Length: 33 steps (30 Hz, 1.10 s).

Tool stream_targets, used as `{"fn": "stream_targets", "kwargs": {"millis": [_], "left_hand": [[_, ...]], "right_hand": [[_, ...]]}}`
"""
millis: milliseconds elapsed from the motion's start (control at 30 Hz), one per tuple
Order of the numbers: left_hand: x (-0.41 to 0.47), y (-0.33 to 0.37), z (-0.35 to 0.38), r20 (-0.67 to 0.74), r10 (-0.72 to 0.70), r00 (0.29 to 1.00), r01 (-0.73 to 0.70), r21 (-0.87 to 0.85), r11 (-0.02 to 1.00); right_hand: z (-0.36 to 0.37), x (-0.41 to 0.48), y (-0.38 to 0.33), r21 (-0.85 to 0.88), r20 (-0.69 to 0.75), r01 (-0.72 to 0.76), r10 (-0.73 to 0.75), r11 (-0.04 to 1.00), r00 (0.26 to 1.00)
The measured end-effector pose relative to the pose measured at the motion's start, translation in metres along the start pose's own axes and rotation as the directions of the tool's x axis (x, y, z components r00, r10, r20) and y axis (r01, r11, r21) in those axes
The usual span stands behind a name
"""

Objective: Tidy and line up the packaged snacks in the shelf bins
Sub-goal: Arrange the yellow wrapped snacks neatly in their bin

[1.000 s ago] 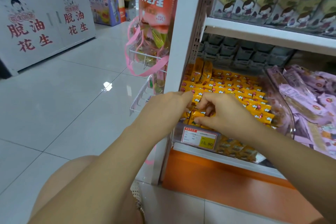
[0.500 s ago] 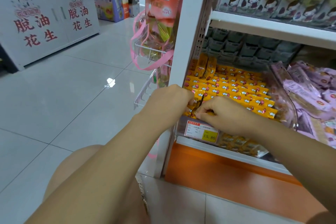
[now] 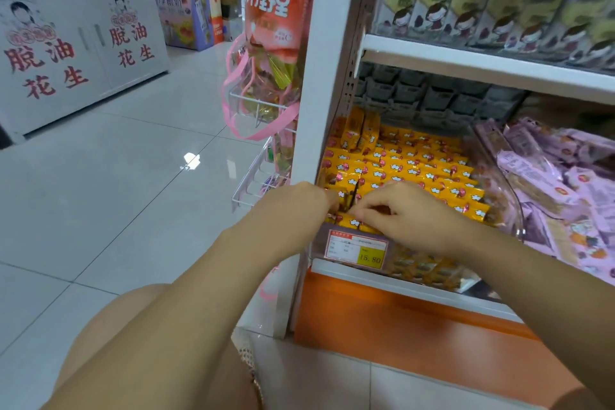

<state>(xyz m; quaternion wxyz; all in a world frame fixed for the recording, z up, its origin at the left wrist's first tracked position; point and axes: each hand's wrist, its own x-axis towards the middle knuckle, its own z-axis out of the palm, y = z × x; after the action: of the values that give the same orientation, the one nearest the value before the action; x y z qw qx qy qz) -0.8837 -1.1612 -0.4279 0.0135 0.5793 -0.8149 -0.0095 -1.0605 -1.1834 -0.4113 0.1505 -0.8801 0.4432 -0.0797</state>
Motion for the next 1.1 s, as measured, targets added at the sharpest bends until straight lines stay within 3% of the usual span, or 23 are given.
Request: {"fn": "stream_targets", "kwargs": {"millis": [133,233,333,533,667,767,867,967,1100], "left_hand": [[-0.001,-0.008,-0.007,-0.081,-0.005,0.997,-0.009,-0.168,0.986],[-0.008,-0.018,-0.016,-0.262,-0.037,0.964,-0.041,-0.285,0.958],[-0.012,-0.021,-0.016,-0.309,-0.058,0.949,-0.049,-0.327,0.944],[-0.012,-0.017,-0.006,-0.095,-0.07,0.993,0.05,-0.201,0.978],[-0.012,-0.015,-0.005,-0.101,-0.065,0.993,0.043,-0.209,0.977],[-0.013,-0.018,-0.007,-0.103,-0.057,0.993,0.028,-0.265,0.964],[-0.011,-0.023,-0.009,-0.123,-0.053,0.991,0.002,-0.382,0.924],[-0.009,-0.026,-0.01,-0.122,-0.063,0.991,-0.01,-0.518,0.855],[-0.007,-0.028,-0.011,-0.093,-0.073,0.993,-0.005,-0.653,0.757]], "right_hand": [[-0.006,0.02,0.004,-0.014,-0.231,-0.047,0.042,0.999,0.972],[0.0,0.041,0.004,-0.148,-0.166,-0.038,0.013,0.988,0.986],[0.005,0.053,-0.001,-0.226,-0.107,-0.021,-0.003,0.974,0.994],[-0.005,0.048,0.004,-0.236,-0.047,-0.055,0.045,0.97,0.998],[-0.006,0.047,0.001,-0.232,0.039,-0.053,0.064,0.971,0.997],[-0.013,0.045,0.002,-0.127,0.074,-0.045,0.055,0.991,0.996],[-0.019,0.049,0.007,0.001,-0.139,-0.097,0.096,0.995,0.986],[-0.018,0.066,0.015,-0.042,-0.372,-0.179,0.151,0.983,0.916],[-0.016,0.092,0.029,-0.134,-0.293,-0.33,0.28,0.935,0.914]]}}
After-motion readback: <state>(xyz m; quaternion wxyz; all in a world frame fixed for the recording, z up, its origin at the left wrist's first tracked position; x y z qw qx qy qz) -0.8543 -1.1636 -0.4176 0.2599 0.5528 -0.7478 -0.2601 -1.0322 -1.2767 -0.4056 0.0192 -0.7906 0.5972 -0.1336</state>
